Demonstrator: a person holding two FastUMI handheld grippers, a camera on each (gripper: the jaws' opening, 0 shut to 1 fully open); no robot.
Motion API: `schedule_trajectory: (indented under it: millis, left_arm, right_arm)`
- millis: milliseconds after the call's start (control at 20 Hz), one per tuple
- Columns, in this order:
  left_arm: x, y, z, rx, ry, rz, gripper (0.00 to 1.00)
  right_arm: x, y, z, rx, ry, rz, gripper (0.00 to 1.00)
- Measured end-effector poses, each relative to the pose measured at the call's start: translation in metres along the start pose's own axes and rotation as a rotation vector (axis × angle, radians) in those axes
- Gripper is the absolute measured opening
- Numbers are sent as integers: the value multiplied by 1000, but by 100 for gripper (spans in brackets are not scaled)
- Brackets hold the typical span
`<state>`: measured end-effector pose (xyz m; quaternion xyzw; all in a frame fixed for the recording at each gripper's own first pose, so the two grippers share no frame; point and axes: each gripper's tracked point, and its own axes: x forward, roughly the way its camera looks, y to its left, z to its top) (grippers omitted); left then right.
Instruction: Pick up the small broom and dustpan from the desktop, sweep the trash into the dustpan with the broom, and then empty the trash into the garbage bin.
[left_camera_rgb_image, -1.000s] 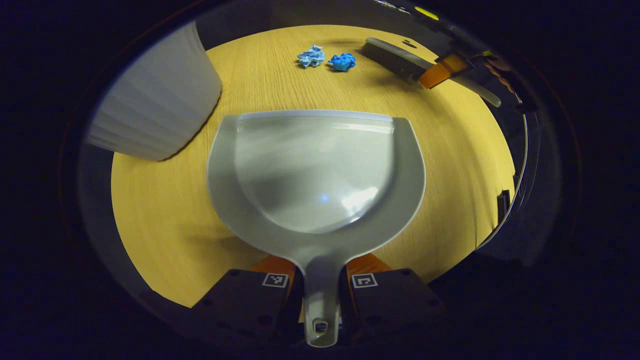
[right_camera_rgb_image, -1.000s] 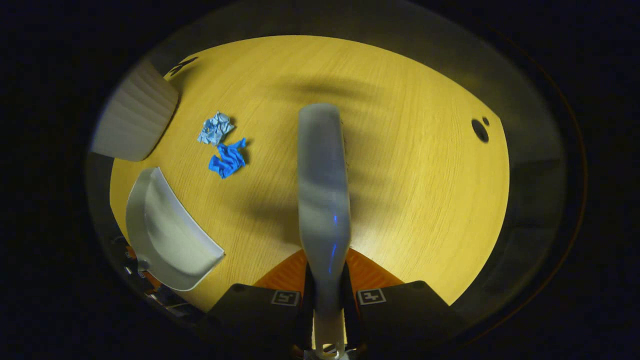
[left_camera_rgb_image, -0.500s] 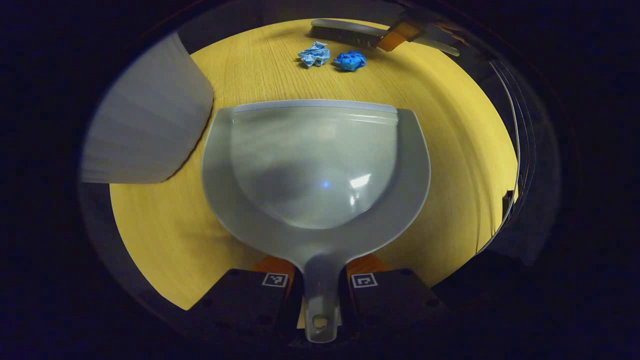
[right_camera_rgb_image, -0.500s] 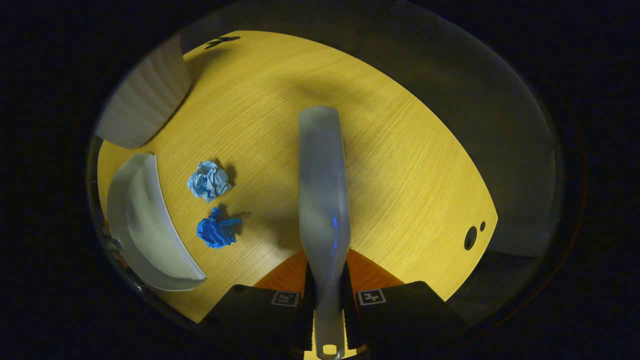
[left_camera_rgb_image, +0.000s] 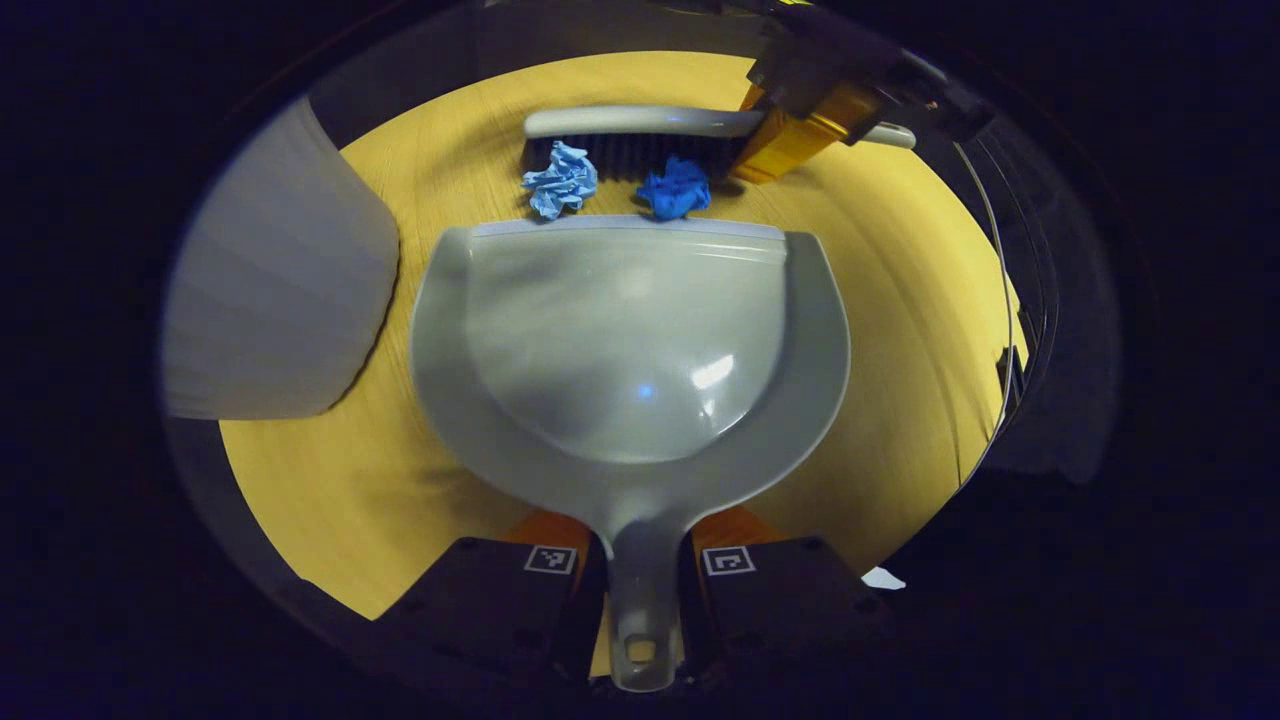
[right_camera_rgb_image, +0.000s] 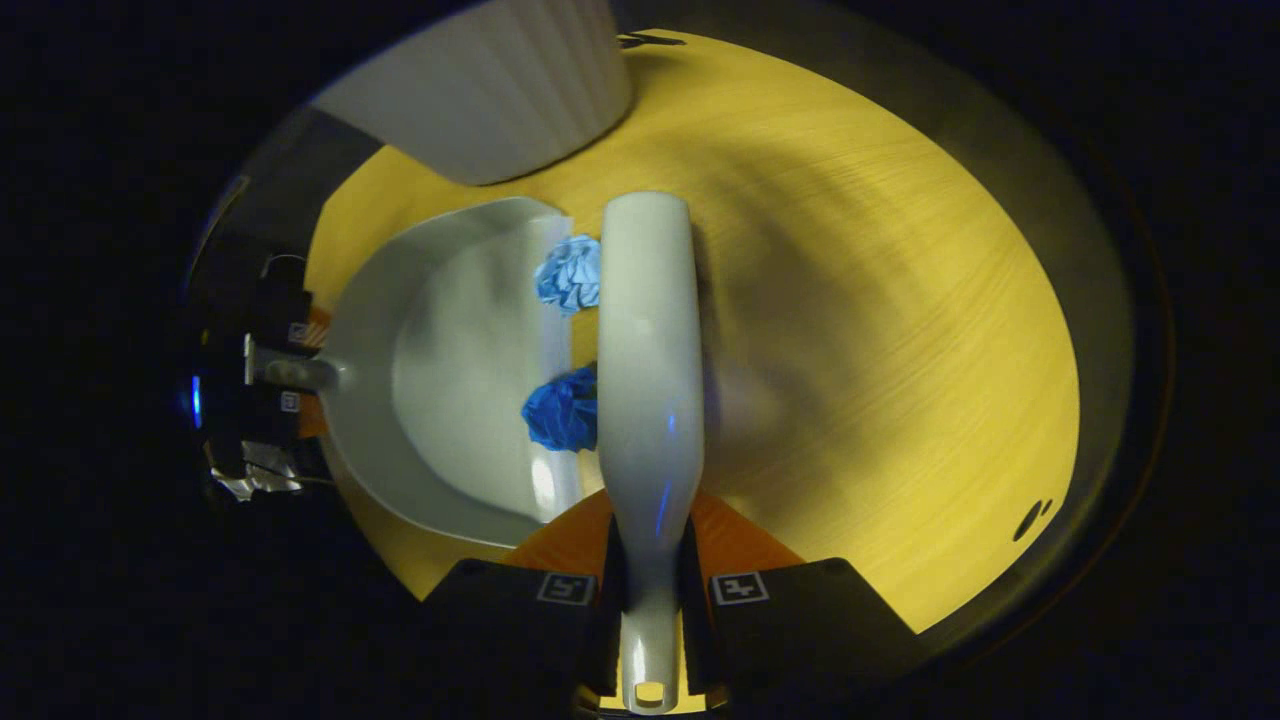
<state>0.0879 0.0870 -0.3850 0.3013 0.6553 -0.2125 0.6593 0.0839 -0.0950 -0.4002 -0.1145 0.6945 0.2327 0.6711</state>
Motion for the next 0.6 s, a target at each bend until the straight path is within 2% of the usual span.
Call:
schedule_trajectory:
  millis: [50, 100, 200, 300, 350, 500, 600]
  left_arm:
    - [-2, 0, -3, 2, -10, -8, 30]
    - [-3, 1, -4, 6, -22, -18, 30]
    - [-3, -1, -13, 26, -21, -38, 31]
    - [0, -1, -22, 87, -17, -18, 31]
    - [1, -1, -25, 96, -15, -7, 28]
    - [-1, -9, -30, 68, -24, -35, 30]
    - [0, -17, -31, 64, -75, -43, 30]
  right_arm:
    - [-1, 9, -9, -23, 4, 2, 32]
    - [-3, 18, -17, -43, 17, 24, 28]
    - [-5, 40, -32, -84, 15, 65, 28]
    - [-16, 48, -32, -84, 11, 90, 29]
    - [-25, 43, -31, -68, 9, 82, 28]
    - [-58, 15, -26, 13, -32, 31, 29]
    - [-72, -6, -20, 81, -77, 8, 28]
